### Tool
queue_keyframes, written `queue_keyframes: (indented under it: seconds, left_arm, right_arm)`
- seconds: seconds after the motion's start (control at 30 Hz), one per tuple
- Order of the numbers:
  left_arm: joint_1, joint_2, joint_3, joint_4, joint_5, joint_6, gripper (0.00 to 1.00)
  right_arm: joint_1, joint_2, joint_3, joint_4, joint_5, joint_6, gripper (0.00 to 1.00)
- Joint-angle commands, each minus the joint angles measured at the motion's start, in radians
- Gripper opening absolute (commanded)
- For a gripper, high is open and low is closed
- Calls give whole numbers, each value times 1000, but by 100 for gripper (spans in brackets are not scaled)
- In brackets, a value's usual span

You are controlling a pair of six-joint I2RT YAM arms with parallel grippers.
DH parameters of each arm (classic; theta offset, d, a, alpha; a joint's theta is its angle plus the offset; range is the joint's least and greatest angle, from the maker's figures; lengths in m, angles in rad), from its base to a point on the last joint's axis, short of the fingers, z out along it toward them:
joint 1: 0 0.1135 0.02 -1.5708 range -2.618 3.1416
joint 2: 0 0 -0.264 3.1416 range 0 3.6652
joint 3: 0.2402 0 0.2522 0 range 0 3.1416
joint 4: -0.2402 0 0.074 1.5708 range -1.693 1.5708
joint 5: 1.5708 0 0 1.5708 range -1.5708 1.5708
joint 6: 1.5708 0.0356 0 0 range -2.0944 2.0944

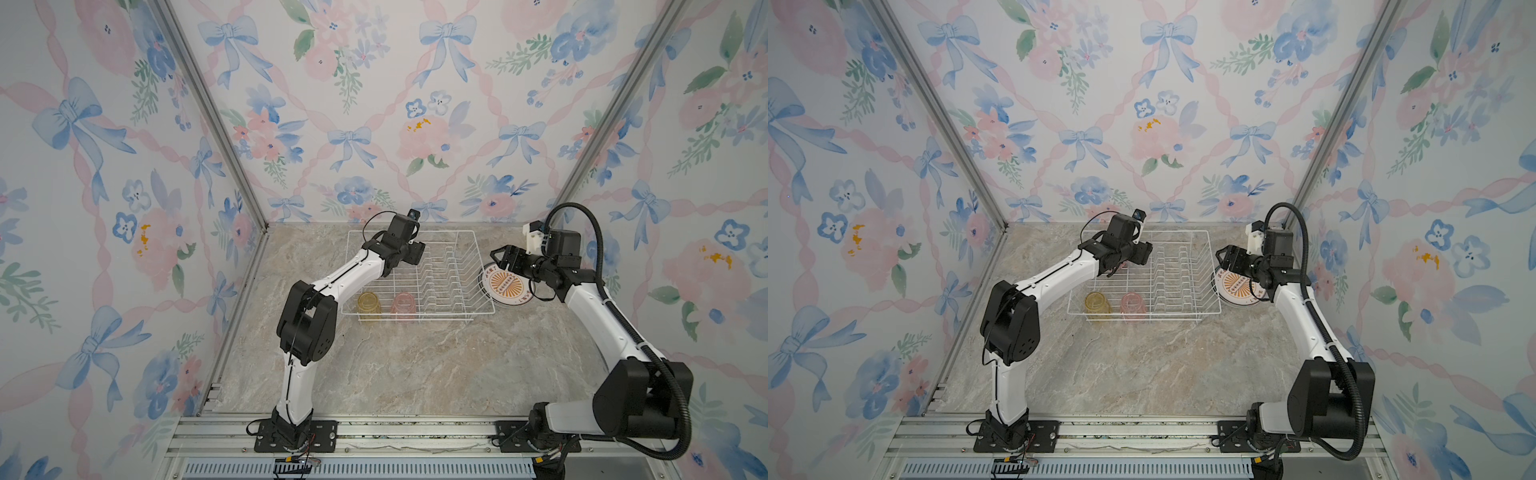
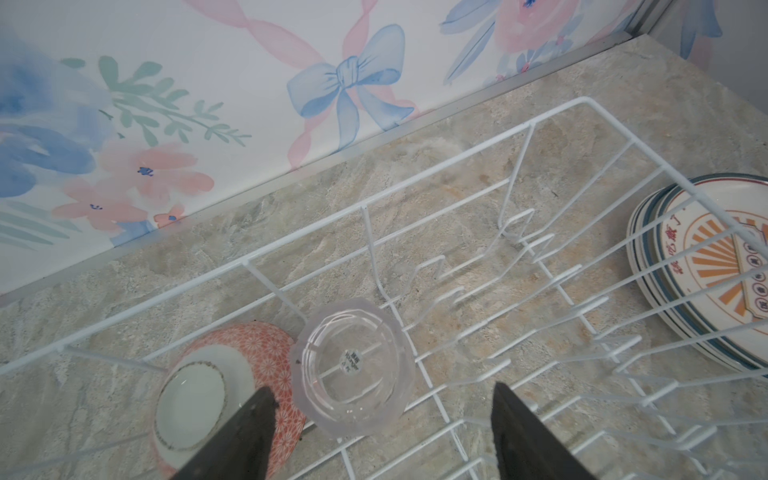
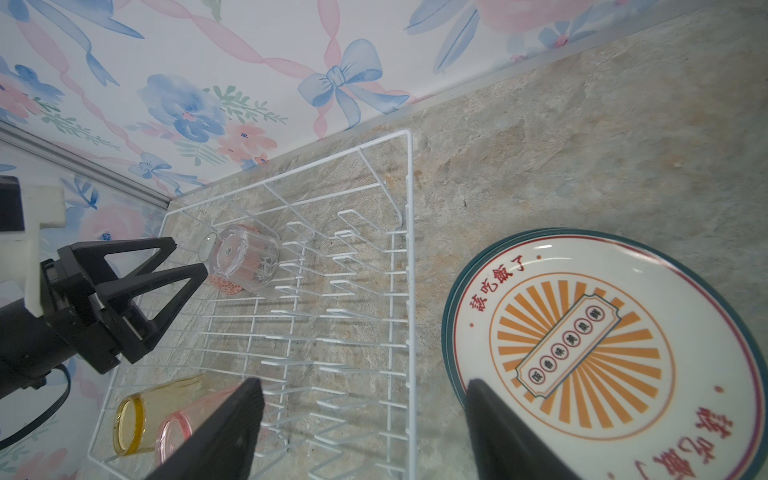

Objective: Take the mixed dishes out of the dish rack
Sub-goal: 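Grasp the clear glass cup with the left gripper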

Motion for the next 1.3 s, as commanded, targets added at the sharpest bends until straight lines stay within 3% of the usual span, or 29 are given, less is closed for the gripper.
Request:
queue_keyframes:
  seconds: [0.0,0.5,1.27]
  left_arm:
    - [7,-4,-21,-13,-33,15,81]
    - [50,101,24,-13,173,-28,82]
    - [48,236,125,-12,115,9,79]
  right_arm:
    - [1,-9,-12,-23,1,6,79]
    - [-3,-11,-9,-26,7,6,79]
    - [-13,49,-1,-10,2,1,80]
